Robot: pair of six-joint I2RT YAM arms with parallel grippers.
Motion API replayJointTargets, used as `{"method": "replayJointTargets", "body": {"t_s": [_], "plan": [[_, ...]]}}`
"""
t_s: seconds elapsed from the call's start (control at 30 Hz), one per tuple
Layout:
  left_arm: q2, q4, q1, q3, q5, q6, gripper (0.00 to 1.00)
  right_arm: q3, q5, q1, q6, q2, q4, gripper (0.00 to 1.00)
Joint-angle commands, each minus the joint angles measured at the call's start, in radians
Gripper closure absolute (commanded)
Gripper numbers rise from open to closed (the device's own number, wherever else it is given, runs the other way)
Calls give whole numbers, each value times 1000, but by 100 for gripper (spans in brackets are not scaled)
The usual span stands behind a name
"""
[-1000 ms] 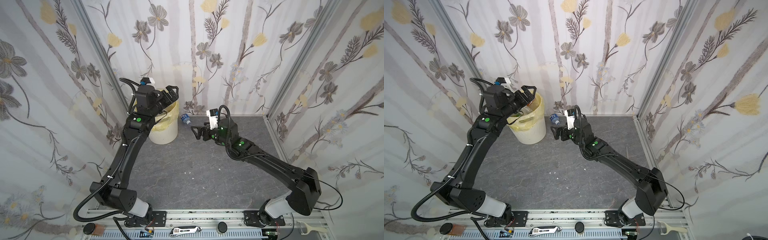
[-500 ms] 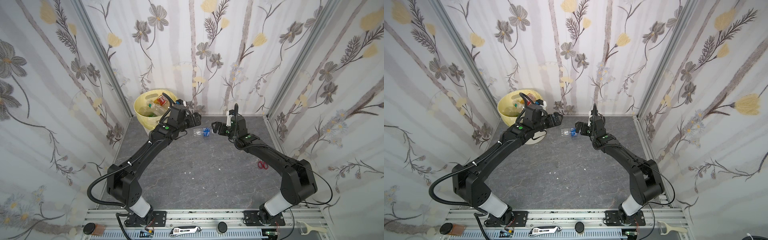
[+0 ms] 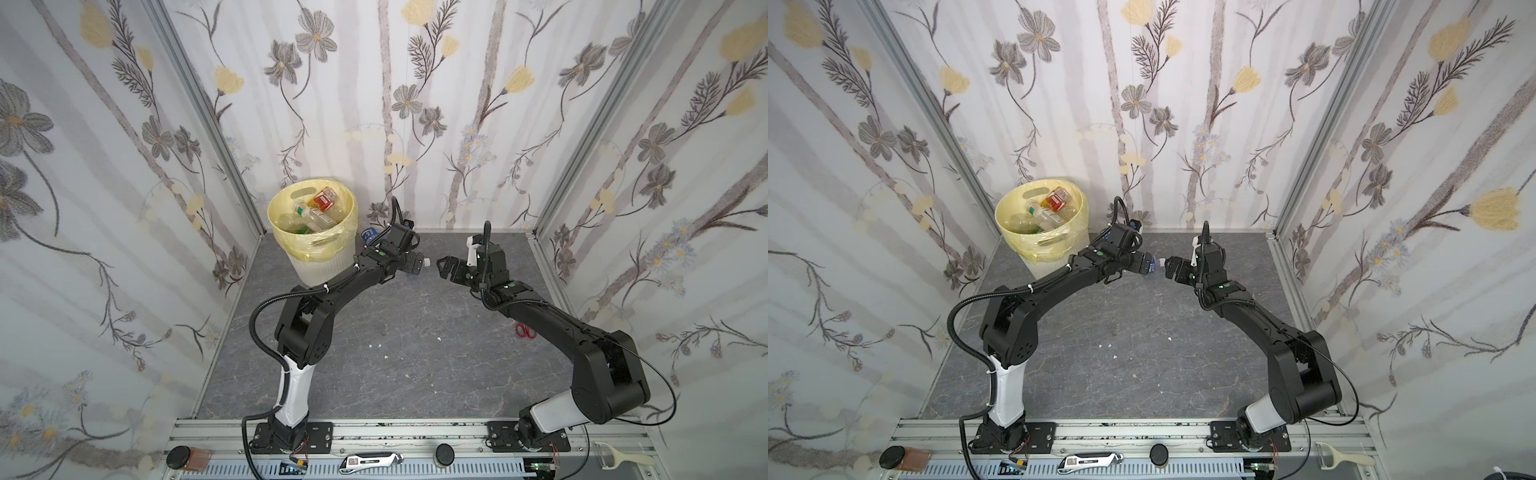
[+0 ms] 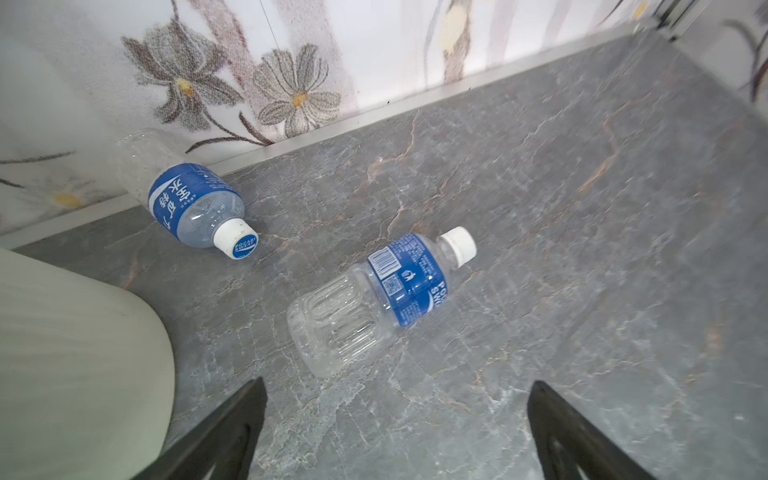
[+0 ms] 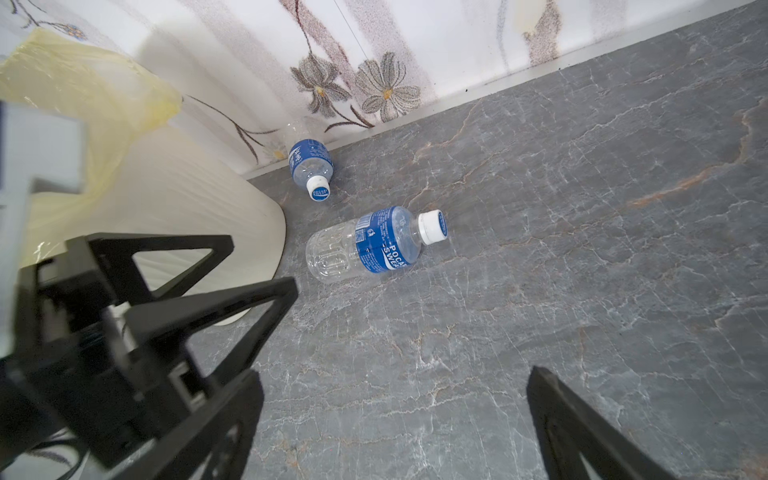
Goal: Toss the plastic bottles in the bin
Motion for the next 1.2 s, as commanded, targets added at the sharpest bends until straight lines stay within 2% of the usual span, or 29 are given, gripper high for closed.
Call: {"method": "replayJointTargets", "body": {"t_s": [0.0, 0.23, 0.57, 0.93, 1.17], "plan": [[52, -14, 0, 47, -101, 132, 0, -44, -40, -11, 5, -39, 54, 0], [172, -17, -7, 142, -192, 243, 0, -163, -54, -30, -11, -148, 54, 0], [237, -23, -7, 159, -207, 371, 0, -255, -87, -79, -13, -235, 56, 0], [297, -27, -6, 197, -180, 499, 0, -299, -145, -159, -18, -269, 53, 0], [320, -40, -4, 212, -140, 530, 1, -314, -152, -182, -18, -268, 56, 0]]}}
